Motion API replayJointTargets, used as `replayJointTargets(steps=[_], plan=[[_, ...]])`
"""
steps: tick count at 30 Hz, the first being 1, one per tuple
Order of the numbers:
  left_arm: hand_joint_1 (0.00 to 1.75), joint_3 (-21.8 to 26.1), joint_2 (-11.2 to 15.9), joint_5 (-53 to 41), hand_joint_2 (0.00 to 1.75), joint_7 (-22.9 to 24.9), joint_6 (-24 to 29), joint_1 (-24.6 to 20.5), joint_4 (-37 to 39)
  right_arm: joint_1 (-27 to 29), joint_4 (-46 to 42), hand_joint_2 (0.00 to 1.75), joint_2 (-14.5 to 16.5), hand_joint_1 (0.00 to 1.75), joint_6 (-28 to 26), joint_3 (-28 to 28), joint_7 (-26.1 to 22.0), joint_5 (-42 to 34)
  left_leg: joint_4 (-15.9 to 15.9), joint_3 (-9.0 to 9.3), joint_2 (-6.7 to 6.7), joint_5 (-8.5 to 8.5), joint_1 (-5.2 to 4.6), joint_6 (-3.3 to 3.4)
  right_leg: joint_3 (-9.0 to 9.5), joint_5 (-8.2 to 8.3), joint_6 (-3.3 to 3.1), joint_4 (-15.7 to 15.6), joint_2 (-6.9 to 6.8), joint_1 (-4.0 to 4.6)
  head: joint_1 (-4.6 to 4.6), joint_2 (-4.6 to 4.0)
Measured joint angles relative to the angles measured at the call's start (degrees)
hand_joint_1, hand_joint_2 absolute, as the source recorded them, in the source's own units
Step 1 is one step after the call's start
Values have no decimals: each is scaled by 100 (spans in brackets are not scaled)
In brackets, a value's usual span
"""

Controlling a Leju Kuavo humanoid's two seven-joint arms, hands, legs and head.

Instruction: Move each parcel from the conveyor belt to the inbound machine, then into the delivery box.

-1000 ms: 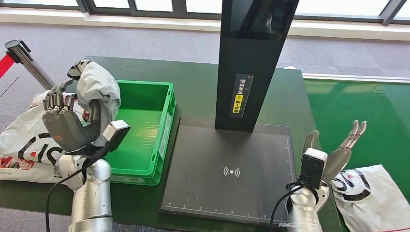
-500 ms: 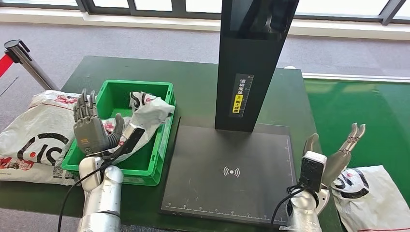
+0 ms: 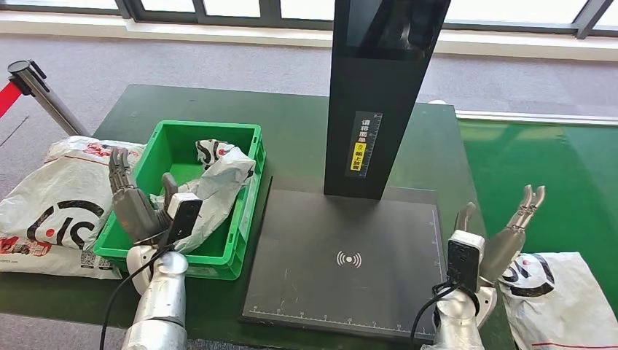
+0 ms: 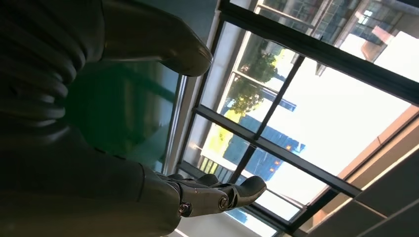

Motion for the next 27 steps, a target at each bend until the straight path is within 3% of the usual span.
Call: replayJointTargets(steps=[3,6,7,10,13,20,24,27], plan=[[0,-481,16,1152,0,-22,1,175,-193,-203,121,175,128,0,-19,-658,389,2044,0,-1,-6,0,0,1,3,1,1,0,-5,0,1,0],[0,-981,86,1903,131,-32,-99,303,-351,-364,254,175,216,0,-41,-1319,711,3443,0,-3,-20,1,-1,1,10,1,1,-1,-16,0,1,0],[0,-1132,128,2284,175,-34,-300,360,-434,-405,299,175,229,0,-46,-1467,1021,3820,1,-2,-18,1,-1,1,8,2,1,-1,-14,0,1,0],[0,-1571,270,3992,175,-34,-1792,545,-790,-478,539,175,108,0,-51,-1744,2715,5367,1,-5,-16,1,-1,1,4,2,2,-2,-12,-1,0,0],[0,-1646,346,5046,175,-35,-3315,666,-1069,-493,882,175,-226,0,-53,-1778,3996,5923,1,-12,-26,1,-2,1,4,1,2,-2,-20,-1,2,0],[0,-1460,412,5301,175,-35,-4095,765,-1329,-507,1306,175,-650,0,-56,-1781,4358,5925,1,-11,-13,0,-3,1,-5,2,2,-1,-9,-1,-1,0],[0,-1046,389,5438,175,-34,-4872,773,-1279,-522,1538,175,-836,0,-57,-1952,4456,5899,1,-11,-11,0,0,0,-7,1,1,-1,-8,0,0,0],[0,-723,372,5433,175,-33,-5111,767,-1192,-549,1769,175,-975,0,-57,-2213,4375,5819,1,-11,-9,0,-1,0,-7,1,2,-1,-6,-1,0,0]])
